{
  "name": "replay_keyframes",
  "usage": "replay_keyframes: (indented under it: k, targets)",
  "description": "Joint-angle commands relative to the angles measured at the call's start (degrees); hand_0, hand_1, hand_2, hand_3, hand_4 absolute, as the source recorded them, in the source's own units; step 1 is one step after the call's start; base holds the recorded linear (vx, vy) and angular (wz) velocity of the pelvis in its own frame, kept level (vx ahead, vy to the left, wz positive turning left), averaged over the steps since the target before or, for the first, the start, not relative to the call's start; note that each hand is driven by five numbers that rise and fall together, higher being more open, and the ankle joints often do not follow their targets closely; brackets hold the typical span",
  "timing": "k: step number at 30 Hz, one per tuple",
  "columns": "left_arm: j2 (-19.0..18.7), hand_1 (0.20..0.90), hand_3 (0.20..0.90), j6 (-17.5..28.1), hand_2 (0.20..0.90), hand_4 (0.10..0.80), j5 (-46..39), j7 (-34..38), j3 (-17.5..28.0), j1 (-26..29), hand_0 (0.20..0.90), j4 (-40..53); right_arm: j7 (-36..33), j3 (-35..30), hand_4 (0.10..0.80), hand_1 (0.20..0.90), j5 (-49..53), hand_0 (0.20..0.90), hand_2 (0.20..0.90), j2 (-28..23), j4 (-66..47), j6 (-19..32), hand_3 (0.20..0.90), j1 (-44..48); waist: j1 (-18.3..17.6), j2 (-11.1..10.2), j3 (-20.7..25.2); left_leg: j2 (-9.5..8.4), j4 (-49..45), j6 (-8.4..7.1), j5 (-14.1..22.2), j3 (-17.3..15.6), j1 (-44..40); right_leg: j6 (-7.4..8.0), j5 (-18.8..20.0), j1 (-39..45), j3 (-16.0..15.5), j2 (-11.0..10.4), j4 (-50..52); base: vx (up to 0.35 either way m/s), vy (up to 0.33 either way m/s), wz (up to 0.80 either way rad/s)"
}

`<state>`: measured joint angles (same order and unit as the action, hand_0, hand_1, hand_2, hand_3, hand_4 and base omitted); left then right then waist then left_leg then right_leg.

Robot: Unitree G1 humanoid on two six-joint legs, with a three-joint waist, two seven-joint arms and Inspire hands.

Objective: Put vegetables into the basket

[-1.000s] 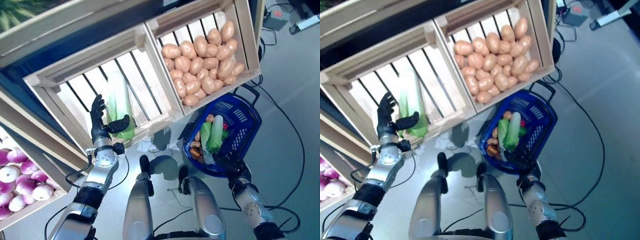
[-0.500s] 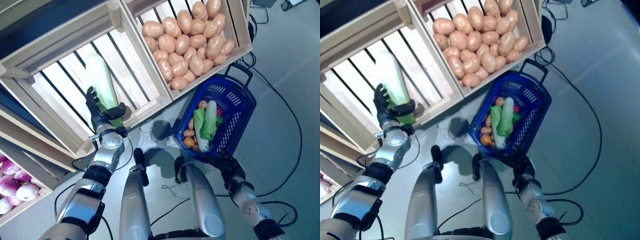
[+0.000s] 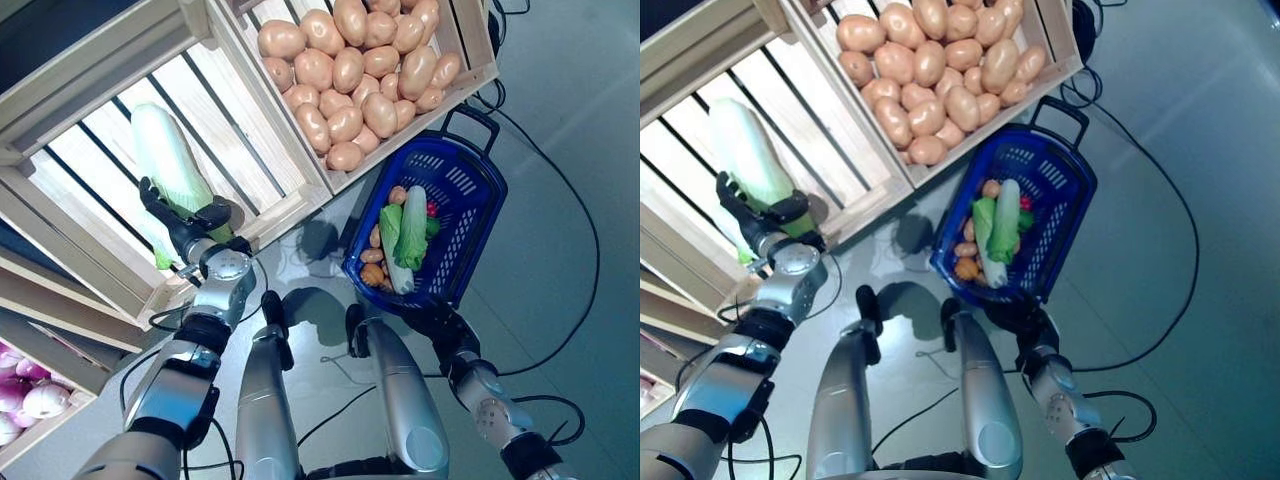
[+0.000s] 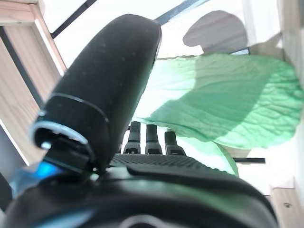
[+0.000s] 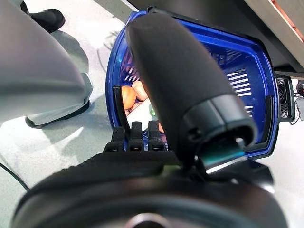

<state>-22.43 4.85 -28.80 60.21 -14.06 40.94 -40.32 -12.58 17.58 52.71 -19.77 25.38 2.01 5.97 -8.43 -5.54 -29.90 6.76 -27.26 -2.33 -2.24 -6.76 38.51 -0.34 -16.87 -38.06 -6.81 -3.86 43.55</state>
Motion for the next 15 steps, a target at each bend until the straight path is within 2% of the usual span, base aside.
replay_keyframes:
  k: [1, 6, 9, 15]
  targets:
    - [1.9, 0.900, 0.900, 1.1, 0.900, 0.800, 0.5, 2.8, -0.5, 2.2, 0.900, 2.5, -2.8, 0.6, 0.800, 0.900, 2.4, 0.900, 0.900, -0.2, -5.3, 2.5, 0.900, 1.1, 0.0, -1.1, 0.1, -1.80, -8.2, 1.24, 11.3, -1.1, -0.4, 0.78, 6.2, 1.8, 0.5, 0.5, -7.3, 0.034, -0.023, 0.00]
    - [3.3, 0.900, 0.900, 1.4, 0.900, 0.800, -2.0, 5.0, -0.3, 1.7, 0.900, 2.1, -4.0, 0.9, 0.800, 0.900, 2.5, 0.900, 0.900, 0.3, -5.6, 1.5, 0.900, 1.5, 0.2, -1.2, 0.1, -2.03, -8.3, 1.40, 11.4, -0.8, 0.2, 0.92, 6.2, 0.9, 0.4, 0.2, -6.6, 0.043, -0.016, 0.00]
    - [4.6, 0.900, 0.900, 3.0, 0.900, 0.800, -6.4, 3.6, -0.1, 1.6, 0.900, 2.0, -5.0, 1.3, 0.800, 0.900, 2.9, 0.900, 0.900, 0.6, -6.0, 1.2, 0.900, 1.9, 0.2, -1.2, 0.1, -2.04, -8.6, 1.52, 11.4, -0.7, 1.1, 0.98, 6.3, -0.1, 0.3, 0.0, -6.3, 0.032, -0.008, 0.00]
    - [6.1, 0.900, 0.900, 1.1, 0.900, 0.800, -5.2, 3.7, -1.6, 1.6, 0.900, 2.9, -6.1, 1.4, 0.800, 0.900, 3.4, 0.900, 0.900, 1.0, -6.1, 0.7, 0.900, 2.5, 0.6, -1.1, 0.1, -2.31, -8.4, 1.77, 11.4, -0.5, 1.7, 1.10, 6.6, -1.2, -0.1, -0.2, -6.0, 0.045, -0.010, 0.02]
